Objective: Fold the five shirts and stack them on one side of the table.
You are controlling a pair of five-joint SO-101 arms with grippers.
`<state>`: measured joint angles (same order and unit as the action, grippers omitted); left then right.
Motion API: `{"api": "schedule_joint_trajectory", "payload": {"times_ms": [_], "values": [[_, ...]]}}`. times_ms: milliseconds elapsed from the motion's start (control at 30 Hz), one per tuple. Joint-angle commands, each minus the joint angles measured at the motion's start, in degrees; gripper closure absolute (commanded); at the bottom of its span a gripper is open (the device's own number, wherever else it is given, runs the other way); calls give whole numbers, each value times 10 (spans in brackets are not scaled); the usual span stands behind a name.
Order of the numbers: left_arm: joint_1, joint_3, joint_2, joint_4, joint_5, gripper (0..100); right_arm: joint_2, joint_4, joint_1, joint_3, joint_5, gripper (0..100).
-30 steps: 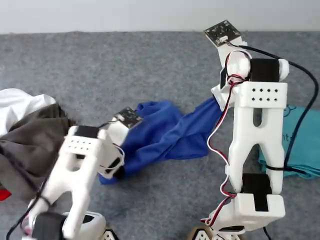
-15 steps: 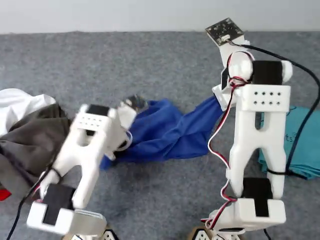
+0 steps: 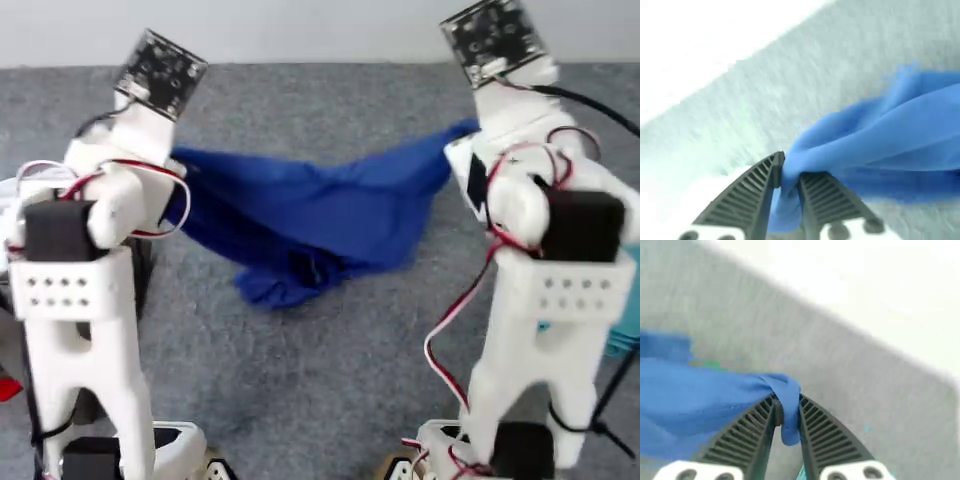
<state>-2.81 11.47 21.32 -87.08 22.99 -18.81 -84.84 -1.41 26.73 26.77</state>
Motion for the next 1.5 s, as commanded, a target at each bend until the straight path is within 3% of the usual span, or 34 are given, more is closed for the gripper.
{"api": "schedule_joint_trajectory", "payload": {"times_ms": [0,167,300,700,867,1467], "values": [[-11,95,21,26,-3,987,-48,99,0,29,-4,988],[-46,190,21,91,-3,987,-79,203,1,29,27,989],[-55,244,21,91,-4,987,-105,230,1,29,53,989],[-48,371,21,-67,-4,987,-190,229,10,29,120,989],[4,441,21,-135,-4,987,-225,249,54,29,127,989],[25,449,17,-135,-4,987,-236,287,70,28,178,988]]}}
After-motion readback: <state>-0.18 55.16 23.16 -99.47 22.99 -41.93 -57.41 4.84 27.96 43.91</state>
